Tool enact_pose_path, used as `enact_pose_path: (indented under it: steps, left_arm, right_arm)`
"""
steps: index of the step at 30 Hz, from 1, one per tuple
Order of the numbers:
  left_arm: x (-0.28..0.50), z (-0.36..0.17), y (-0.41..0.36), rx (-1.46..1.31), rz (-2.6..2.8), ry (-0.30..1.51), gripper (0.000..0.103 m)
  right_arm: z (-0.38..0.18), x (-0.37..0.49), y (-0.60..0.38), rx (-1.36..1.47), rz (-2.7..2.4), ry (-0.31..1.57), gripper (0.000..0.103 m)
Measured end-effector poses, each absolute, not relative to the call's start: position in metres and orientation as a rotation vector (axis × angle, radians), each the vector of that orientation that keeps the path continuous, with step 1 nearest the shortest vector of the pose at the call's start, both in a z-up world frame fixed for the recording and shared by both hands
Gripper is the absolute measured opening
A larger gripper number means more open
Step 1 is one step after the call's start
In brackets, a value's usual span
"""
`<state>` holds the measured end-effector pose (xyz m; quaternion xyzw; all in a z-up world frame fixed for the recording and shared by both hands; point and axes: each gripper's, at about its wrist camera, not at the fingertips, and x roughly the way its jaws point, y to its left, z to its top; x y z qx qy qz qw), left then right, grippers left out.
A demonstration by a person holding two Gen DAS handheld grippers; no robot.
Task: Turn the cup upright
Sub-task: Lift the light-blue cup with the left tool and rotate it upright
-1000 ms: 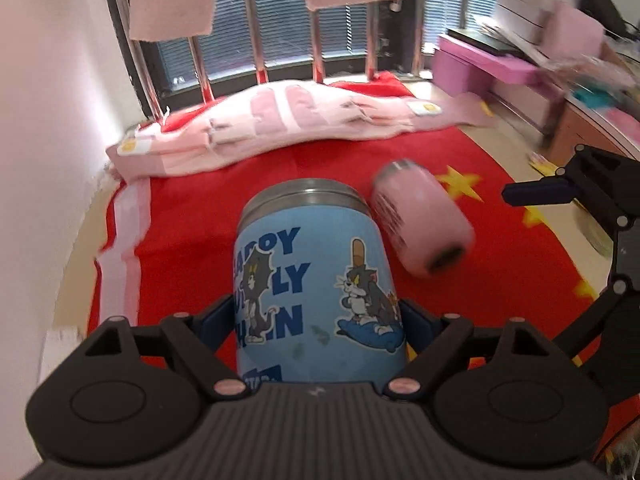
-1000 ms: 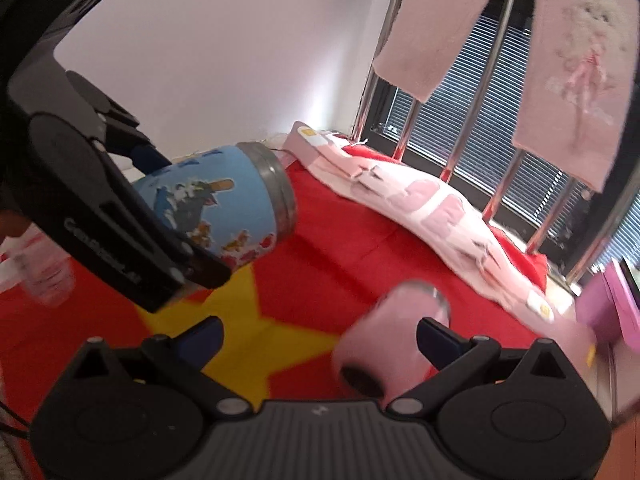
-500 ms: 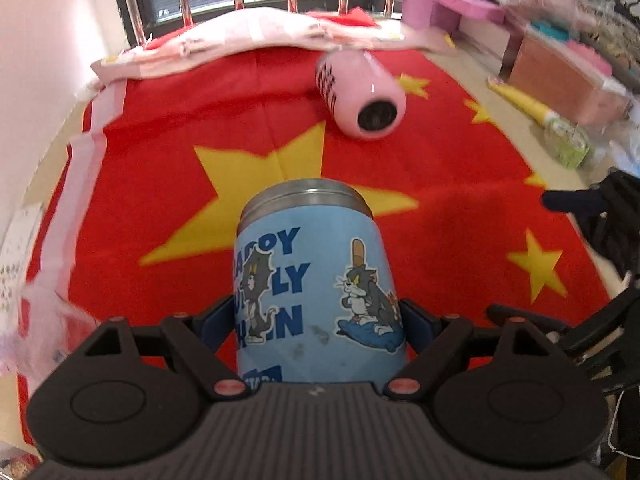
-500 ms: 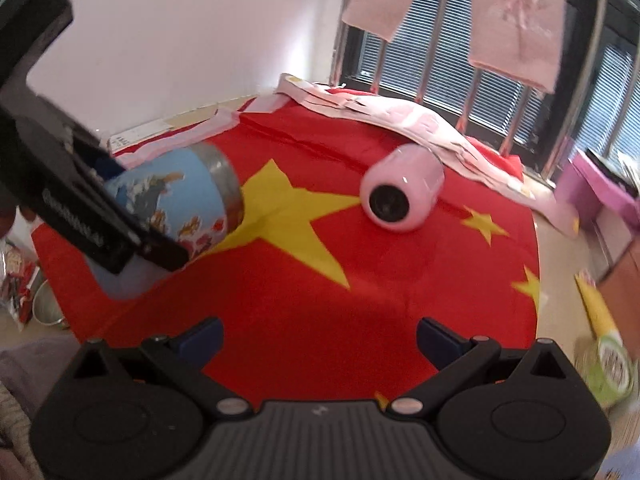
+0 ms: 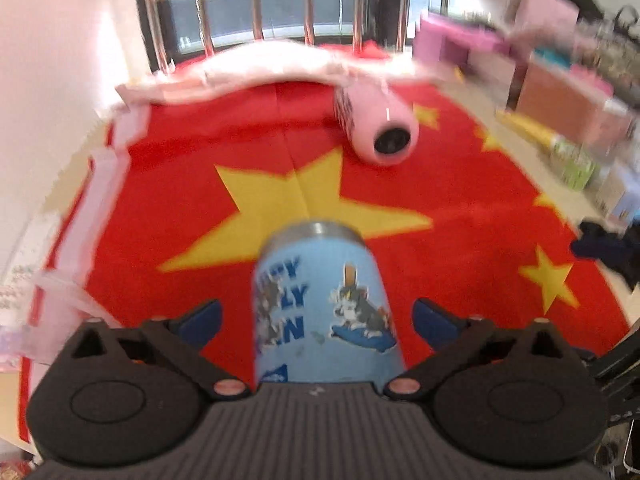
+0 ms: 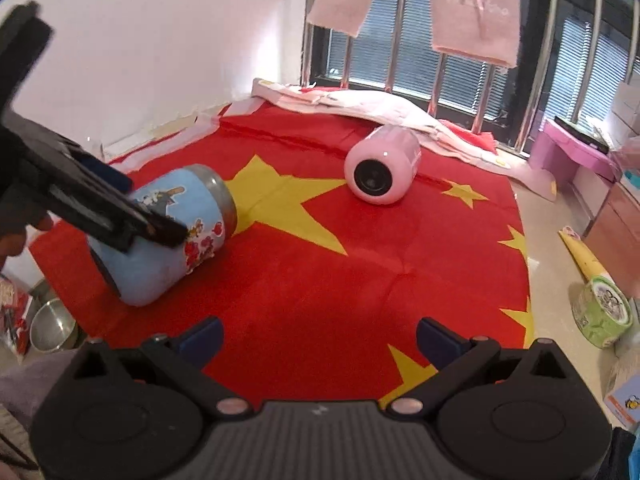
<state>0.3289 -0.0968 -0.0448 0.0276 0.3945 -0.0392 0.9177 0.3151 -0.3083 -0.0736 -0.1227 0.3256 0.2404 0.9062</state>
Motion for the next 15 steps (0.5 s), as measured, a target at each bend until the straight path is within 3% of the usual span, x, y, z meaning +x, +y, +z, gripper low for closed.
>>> enact_pose_path:
  steps: [8,15]
  left_arm:
    - [0.267,-0.012,-0.051,0.004,-0.086,0.625,0.103]
    - [0.235,-0.024,-0.005,-0.021,-0.112,0.613,0.103]
  right_arm:
    - [-0.048,0.278,-0.282,-0.187,0.472,0.596,0.103]
    - [-0.038,0.257,-0.233,-0.147,0.427,0.59,0.103]
